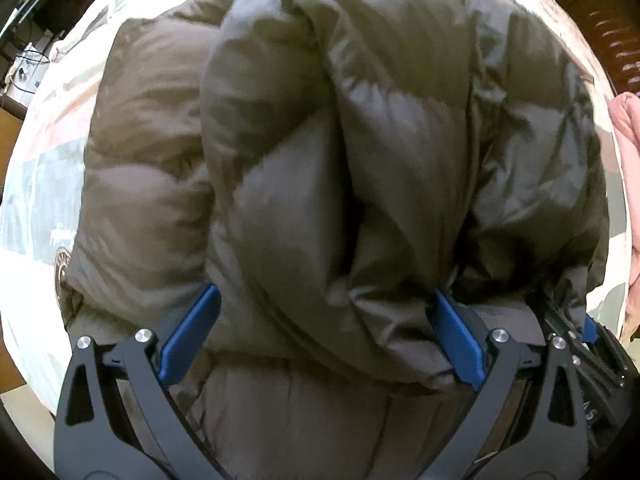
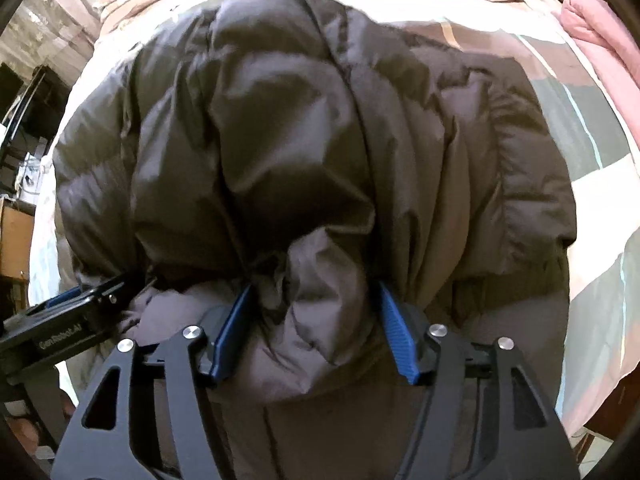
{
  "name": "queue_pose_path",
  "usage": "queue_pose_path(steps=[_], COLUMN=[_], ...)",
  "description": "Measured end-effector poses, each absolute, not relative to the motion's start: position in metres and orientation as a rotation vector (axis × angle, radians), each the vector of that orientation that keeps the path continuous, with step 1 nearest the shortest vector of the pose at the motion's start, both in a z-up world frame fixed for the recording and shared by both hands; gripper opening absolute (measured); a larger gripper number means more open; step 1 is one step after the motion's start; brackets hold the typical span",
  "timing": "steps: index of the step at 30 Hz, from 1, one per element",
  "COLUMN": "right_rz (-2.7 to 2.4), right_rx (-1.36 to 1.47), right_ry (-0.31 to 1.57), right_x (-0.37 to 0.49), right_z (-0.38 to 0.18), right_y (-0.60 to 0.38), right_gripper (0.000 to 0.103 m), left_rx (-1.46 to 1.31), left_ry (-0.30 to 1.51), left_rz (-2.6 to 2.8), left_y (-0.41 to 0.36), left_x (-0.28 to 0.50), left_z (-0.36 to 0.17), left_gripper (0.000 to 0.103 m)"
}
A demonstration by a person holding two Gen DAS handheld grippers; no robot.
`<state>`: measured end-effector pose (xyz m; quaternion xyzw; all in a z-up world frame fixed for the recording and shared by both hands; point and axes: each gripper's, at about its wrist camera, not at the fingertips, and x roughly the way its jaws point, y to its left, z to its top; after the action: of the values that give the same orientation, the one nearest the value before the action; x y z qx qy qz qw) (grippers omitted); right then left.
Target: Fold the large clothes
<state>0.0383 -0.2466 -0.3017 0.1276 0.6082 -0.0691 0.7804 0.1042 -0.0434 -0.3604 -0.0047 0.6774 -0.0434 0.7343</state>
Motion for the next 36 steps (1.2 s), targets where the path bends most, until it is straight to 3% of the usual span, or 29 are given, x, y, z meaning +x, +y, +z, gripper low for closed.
queue_pose_path(steps=[11, 14, 17, 19, 25, 36], right_rz=[-0.112, -0.094, -0.118, -0.204, -0.414, -0.334], right_rx=[0.380, 0.535, 0.566, 0.553, 0.449, 0.632], right_ry=[1.359, 1.245, 1.193, 1.207, 1.342, 1.482], right_x=[0.006, -0.016, -0.044, -0.067, -0.120, -0.145], right_z=[-0.318, -0.297, -0.281, -0.278, -0.295, -0.367], right_y=[-0.247, -0.271, -0.301, -0.330, -0.395, -0.433], right_gripper=[0.068, 0.068, 0.079, 0.079, 0.079, 0.097], left_rx=[0.041, -0.009, -0.052, -0.046, 0.209, -0.134], left_ry=[1.516, 1.476, 1.436, 1.433, 1.562, 1.754], left_rz=[-0.099, -0.105, -0.122, -0.114, 0.123, 0.151], left_y=[-0.026, -0.012, 0.012, 0.029, 0.106, 0.186], left_x=[0.061, 0.057, 0.040, 0.026, -0.014, -0.043], left_z=[-0.367, -0.345, -0.321, -0.313, -0.345, -0.406], left_gripper=[0.101, 0.101, 0.101, 0.101, 0.101, 0.101])
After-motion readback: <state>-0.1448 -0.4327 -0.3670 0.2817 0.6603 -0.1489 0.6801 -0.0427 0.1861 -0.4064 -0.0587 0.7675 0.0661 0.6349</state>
